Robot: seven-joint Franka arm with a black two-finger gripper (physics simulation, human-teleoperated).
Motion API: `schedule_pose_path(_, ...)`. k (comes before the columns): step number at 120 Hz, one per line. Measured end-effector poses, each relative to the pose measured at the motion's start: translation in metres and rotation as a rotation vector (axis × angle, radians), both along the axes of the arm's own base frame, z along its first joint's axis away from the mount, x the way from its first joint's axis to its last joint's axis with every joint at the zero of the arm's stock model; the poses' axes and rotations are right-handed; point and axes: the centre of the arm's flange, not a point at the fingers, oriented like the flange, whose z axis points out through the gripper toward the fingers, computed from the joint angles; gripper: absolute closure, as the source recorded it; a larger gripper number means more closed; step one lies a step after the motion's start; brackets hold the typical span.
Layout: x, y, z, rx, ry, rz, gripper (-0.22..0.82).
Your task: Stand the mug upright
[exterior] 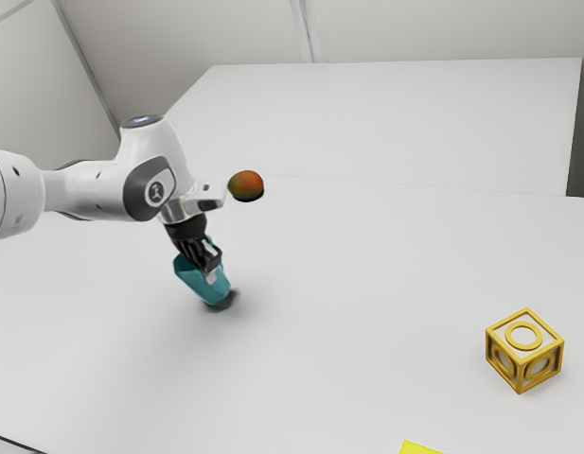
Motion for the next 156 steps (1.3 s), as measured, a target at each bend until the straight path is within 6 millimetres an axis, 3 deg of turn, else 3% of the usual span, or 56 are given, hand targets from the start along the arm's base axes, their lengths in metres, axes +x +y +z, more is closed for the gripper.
schedule_pose_path(14, -0.001, 0.003, -0.007, -0.001, 0.020, 0.023, 0.79)
schedule_pose_path(40, -0.001, -0.011, -0.017, 0.008, 0.039, 0.017, 0.76)
schedule_pose_path(62, -0.001, -0.010, -0.017, 0.008, 0.042, 0.036, 0.43)
schedule_pose_path(76, -0.002, -0.019, -0.002, 0.021, 0.013, 0.027, 0.28)
schedule_pose_path(111, -0.006, -0.049, 0.065, 0.072, -0.078, -0.006, 0.09)
schedule_pose_path(143, 0.044, -0.048, 0.206, 0.029, -0.227, 0.049, 0.03)
schedule_pose_path(156, 0.057, -0.045, 0.251, 0.008, -0.236, 0.073, 0.02)
